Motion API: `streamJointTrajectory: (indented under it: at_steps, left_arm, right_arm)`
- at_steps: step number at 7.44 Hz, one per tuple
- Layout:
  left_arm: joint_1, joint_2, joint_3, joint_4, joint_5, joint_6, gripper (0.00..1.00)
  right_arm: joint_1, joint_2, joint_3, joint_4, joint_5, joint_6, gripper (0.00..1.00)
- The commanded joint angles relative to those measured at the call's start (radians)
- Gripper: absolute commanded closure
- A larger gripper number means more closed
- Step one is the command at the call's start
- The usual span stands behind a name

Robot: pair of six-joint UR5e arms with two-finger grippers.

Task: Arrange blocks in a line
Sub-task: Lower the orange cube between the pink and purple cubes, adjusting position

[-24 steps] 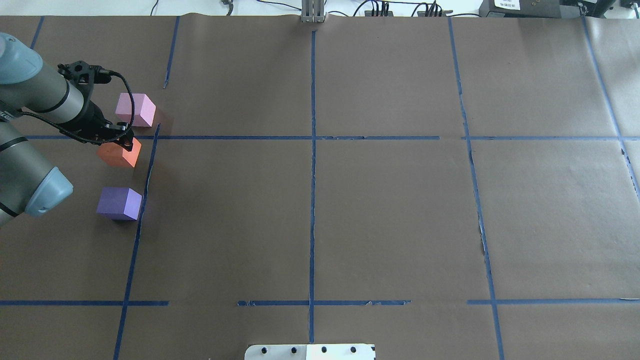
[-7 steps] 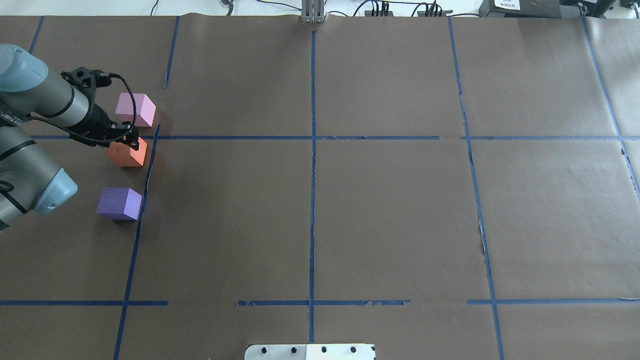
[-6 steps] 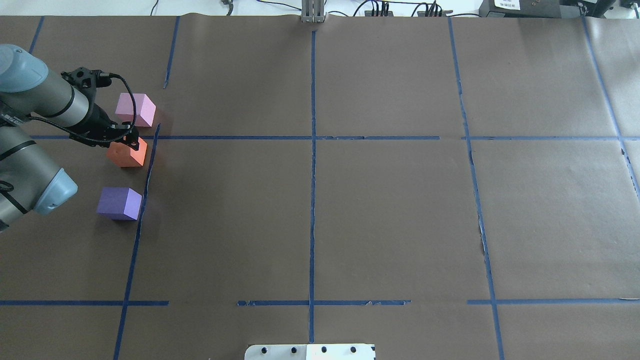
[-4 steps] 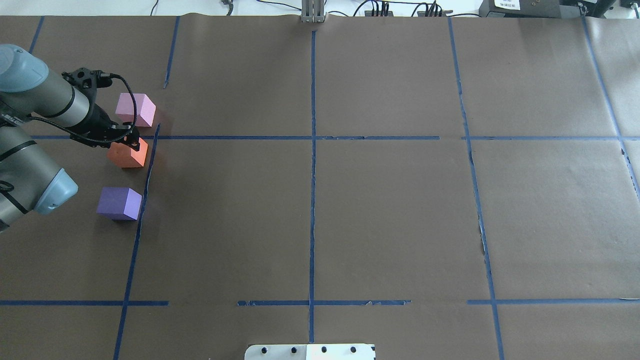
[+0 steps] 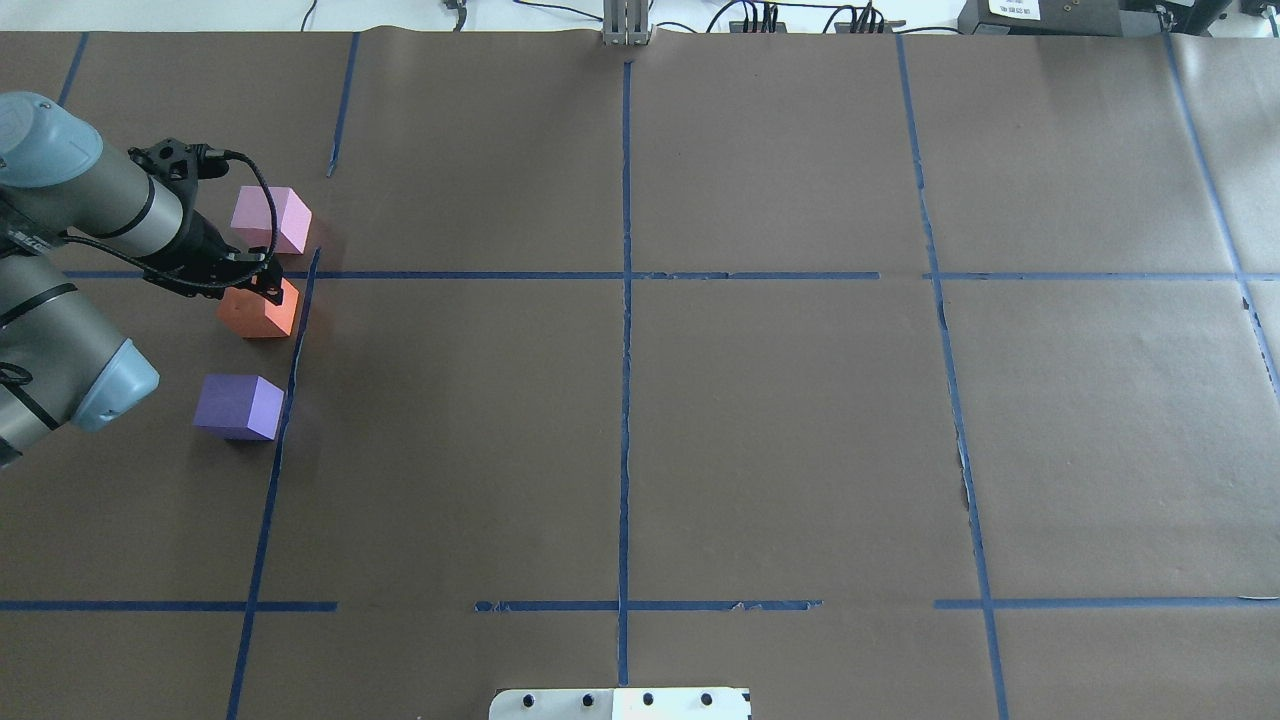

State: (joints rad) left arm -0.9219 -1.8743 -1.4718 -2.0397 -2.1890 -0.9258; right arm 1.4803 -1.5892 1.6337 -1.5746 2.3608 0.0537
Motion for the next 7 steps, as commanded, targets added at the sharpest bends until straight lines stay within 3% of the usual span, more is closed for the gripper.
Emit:
streamJointTrajectory:
  at_steps: [1, 2, 3, 7]
  left_arm:
    - [0.003, 0.000, 0.005, -0.001, 0.000, -0.001, 0.17]
    - [0.006, 0.000, 0.014, -0.007, 0.000, -0.001, 0.06]
    - [0.008, 0.000, 0.013, -0.008, 0.000, 0.001, 0.00]
    - [0.000, 0.015, -0.051, 0.001, 0.009, 0.004, 0.00]
  right_arm:
    - [0.000, 0.000, 0.000, 0.001, 0.000, 0.000, 0.00]
    - [0.000, 0.000, 0.000, 0.001, 0.000, 0.000, 0.00]
    - [0.000, 0.000, 0.000, 0.001, 0.000, 0.000, 0.00]
    - [0.000, 0.000, 0.000, 0.001, 0.000, 0.000, 0.00]
